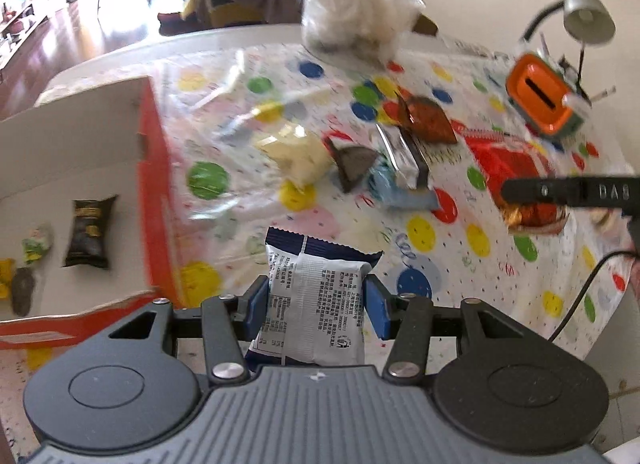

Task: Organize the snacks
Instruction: 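Carry the white-blue packet with the left tool while the right tool carries the chip bag to the box, then open both tools to drop the packet and chip bag into the box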

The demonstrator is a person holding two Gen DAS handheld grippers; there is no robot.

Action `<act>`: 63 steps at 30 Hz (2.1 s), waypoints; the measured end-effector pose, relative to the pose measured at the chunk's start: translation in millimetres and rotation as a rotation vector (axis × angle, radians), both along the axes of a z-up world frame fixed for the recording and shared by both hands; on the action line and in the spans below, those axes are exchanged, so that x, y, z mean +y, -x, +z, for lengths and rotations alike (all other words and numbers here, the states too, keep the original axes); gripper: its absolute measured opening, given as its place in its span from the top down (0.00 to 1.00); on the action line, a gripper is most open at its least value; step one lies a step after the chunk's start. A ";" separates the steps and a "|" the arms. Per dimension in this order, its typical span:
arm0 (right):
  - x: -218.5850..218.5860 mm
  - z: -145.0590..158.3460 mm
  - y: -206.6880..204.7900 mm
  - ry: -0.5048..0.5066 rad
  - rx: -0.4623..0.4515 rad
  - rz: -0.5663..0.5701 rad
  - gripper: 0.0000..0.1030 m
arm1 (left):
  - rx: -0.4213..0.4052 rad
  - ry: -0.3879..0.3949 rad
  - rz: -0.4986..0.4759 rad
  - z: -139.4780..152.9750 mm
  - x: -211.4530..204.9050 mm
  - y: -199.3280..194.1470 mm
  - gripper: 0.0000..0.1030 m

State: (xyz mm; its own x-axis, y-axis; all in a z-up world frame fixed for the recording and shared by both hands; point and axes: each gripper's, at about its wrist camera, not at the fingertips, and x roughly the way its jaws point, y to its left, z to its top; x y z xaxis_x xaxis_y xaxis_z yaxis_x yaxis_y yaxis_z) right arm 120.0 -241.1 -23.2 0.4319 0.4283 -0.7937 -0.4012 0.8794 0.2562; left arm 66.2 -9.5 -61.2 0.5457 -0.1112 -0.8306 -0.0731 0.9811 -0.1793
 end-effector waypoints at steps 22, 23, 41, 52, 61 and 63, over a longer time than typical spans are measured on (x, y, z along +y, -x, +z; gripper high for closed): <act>181.8 42.8 39.1 -0.065 -0.101 0.293 0.35 | -0.124 -0.020 0.253 65.2 152.3 52.9 0.52; 191.2 42.4 39.4 -0.062 -0.101 0.304 0.35 | -0.126 -0.022 0.268 66.7 161.4 54.5 0.52; 328.5 7.9 42.7 0.072 -0.071 0.453 0.35 | 0.002 -0.132 0.355 31.2 265.3 31.8 0.52; 377.6 -29.2 28.7 0.215 -0.014 0.484 0.35 | 0.129 -0.213 0.281 -2.8 275.9 -0.2 0.52; 390.7 -49.3 27.6 0.259 0.033 0.515 0.35 | 0.227 -0.239 0.202 -23.1 273.9 -19.0 0.52; 391.4 -51.4 27.2 0.264 0.039 0.512 0.35 | 0.249 -0.250 0.187 -26.3 272.3 -20.6 0.52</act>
